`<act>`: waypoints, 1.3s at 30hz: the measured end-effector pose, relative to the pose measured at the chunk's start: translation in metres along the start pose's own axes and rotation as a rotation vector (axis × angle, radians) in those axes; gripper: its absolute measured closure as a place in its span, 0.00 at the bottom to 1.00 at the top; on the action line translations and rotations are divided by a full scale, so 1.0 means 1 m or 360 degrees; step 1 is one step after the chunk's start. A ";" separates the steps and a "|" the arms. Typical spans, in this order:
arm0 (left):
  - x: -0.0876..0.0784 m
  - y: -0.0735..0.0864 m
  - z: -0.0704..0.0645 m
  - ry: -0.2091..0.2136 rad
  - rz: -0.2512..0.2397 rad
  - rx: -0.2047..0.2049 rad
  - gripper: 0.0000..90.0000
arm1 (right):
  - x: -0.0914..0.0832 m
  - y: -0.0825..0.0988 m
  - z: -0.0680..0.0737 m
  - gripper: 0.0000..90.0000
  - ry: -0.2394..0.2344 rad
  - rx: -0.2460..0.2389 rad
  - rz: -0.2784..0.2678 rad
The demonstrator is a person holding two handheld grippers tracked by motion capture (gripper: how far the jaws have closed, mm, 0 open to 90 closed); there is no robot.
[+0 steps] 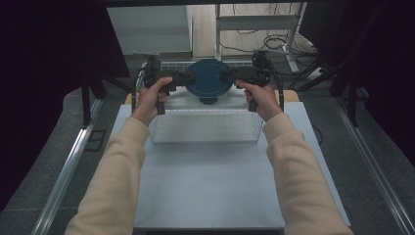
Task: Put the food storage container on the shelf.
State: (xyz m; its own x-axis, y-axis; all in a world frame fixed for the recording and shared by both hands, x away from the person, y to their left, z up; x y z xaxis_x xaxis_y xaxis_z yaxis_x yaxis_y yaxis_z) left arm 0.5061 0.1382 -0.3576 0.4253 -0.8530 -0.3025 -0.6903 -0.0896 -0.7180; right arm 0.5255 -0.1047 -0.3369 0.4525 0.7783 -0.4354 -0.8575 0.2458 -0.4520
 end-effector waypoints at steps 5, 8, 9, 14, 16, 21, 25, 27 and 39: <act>0.004 0.001 0.004 0.0004 -0.0028 -0.0022 0.42 | 0.004 0.000 -0.007 0.39 0.0003 0.0082 -0.0055; 0.004 0.002 0.003 0.0008 -0.0034 -0.0015 0.42 | 0.003 0.001 -0.005 0.36 0.0030 0.0015 -0.0101; 0.003 0.002 0.003 -0.0014 -0.0041 0.0001 0.40 | 0.002 0.002 -0.003 0.30 0.0085 -0.0062 -0.0140; -0.014 0.002 -0.011 -0.0199 -0.0120 0.0166 0.26 | -0.013 0.017 0.020 0.15 0.0325 -0.0458 -0.0265; -0.025 0.006 -0.022 -0.0187 -0.0167 0.0217 0.26 | -0.017 0.021 0.024 0.12 0.0351 -0.0514 -0.0265; -0.056 0.047 -0.052 -0.0318 -0.0132 0.0521 0.25 | -0.052 0.059 0.029 0.17 0.0357 -0.0740 -0.0314; -0.072 0.096 -0.061 -0.0317 -0.0094 0.0618 0.25 | -0.073 0.102 0.013 0.17 0.0311 -0.0832 -0.0279; -0.076 0.108 -0.061 -0.0323 -0.0085 0.0633 0.25 | -0.077 0.113 0.008 0.17 0.0319 -0.0859 -0.0280; -0.085 0.226 -0.036 -0.0441 0.0143 0.0625 0.28 | -0.097 0.213 -0.060 0.19 0.0342 -0.0904 -0.0184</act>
State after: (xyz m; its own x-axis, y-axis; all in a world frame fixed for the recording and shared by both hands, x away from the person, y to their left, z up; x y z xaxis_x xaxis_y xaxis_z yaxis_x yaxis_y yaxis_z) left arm 0.2928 0.1718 -0.4711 0.5506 -0.6749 -0.4913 -0.4813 0.2242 -0.8474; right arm 0.3131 -0.1623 -0.4377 0.6245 0.6164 -0.4796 -0.5627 -0.0707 -0.8236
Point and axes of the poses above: each handheld gripper's, and its own axes: x roughly forward along the jaws, y roughly out of its underside, z roughly to its left, the point moved 5 cm from there along x, roughly forward along the jaws, and after that the axes turned 13 degrees about x, right-handed, at the moved point
